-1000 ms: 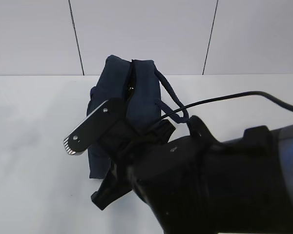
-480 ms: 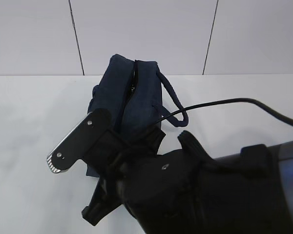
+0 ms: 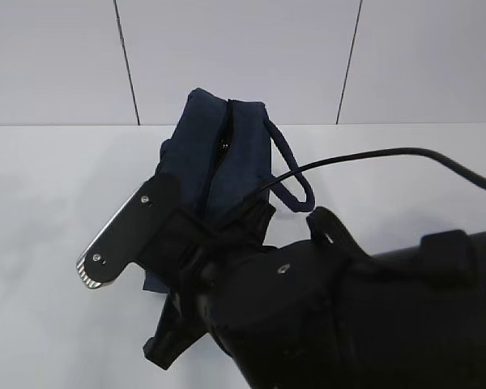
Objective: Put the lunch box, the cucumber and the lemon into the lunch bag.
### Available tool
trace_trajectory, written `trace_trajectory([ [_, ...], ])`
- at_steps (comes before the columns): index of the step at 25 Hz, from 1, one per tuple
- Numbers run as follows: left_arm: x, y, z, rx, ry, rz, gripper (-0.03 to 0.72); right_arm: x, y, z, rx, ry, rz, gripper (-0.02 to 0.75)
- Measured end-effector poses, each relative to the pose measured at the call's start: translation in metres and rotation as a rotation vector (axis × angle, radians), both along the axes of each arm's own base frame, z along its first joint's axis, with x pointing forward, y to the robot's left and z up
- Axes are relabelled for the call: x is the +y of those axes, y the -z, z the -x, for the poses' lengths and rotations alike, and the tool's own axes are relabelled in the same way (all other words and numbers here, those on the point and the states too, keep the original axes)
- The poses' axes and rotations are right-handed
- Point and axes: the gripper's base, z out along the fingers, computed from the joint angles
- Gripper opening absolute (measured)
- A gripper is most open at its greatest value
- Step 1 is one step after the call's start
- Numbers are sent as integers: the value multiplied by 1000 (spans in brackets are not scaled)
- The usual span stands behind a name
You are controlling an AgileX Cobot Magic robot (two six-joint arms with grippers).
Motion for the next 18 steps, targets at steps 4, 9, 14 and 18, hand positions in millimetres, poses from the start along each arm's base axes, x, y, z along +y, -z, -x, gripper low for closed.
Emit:
trace_trajectory([
  [4,0,0,0,0,0,0,308,0,0,0,-6,-11,12,8],
  [9,0,0,0,0,0,2,308,0,0,0,-19,-31,36,8],
  [14,0,0,0,0,0,2,308,0,-1,-1,-42,-51,50,8],
  [18,0,0,0,0,0,2,308,0,-2,-2,-58,-54,59,8],
])
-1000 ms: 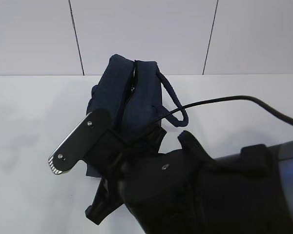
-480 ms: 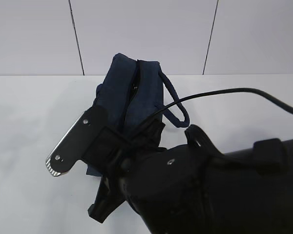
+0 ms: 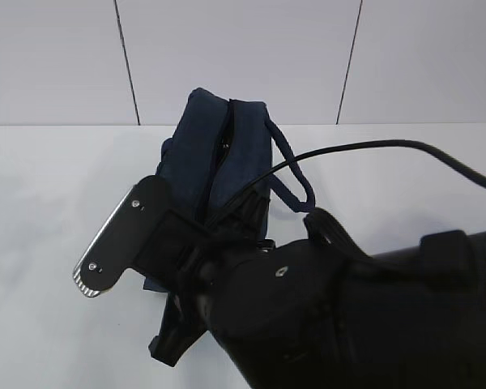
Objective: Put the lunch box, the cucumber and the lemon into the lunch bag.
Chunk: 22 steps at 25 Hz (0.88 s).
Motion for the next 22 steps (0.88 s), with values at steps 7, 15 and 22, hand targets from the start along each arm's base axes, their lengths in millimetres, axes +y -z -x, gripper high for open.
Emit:
trace_trajectory([
  [7,0,0,0,0,0,0,308,-1,-1,-1,-22,4,11,8],
  [15,0,0,0,0,0,0,308,-1,1,-4,-25,-2,14,8],
  [22,0,0,0,0,0,0,308,0,6,-5,-27,-7,23,8],
])
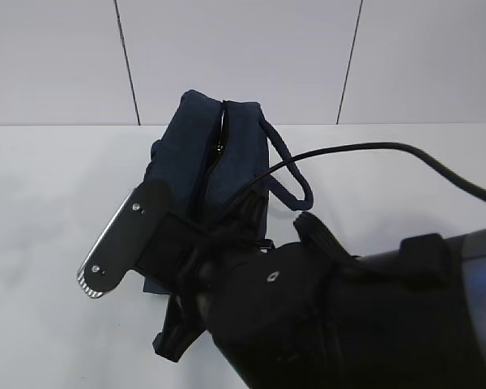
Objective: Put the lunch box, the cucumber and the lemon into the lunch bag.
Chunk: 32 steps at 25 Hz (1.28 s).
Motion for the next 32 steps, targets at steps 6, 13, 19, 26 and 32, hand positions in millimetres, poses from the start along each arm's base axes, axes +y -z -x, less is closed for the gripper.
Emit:
trace_trajectory([
  [6,0,0,0,0,0,0,308,0,-1,-3,-19,-4,-5,8],
  [13,0,0,0,0,0,1,308,-6,-3,-17,-13,24,-24,8],
  [19,0,0,0,2,0,1,308,-3,-9,-22,-10,14,-57,8],
  [26,0,1,-1,6,0,0,308,-2,-10,-23,-13,16,-61,8],
  [32,0,1,-1,6,0,0,308,-2,-10,-23,-10,20,-67,8],
])
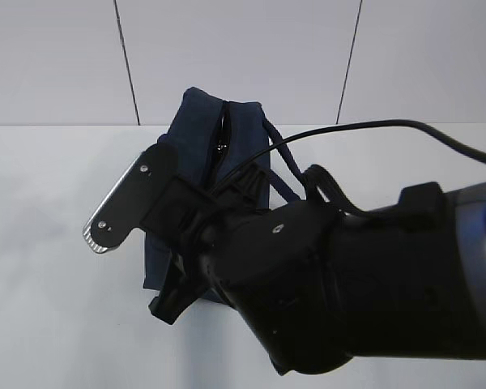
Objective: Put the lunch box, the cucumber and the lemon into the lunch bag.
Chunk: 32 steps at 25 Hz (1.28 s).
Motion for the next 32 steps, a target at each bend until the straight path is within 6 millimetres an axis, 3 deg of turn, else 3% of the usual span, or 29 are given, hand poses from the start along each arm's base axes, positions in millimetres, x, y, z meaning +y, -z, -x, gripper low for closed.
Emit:
trace_trajectory([
  [32,0,0,0,0,0,0,308,0,-18,-1,-15,34,-87,8],
])
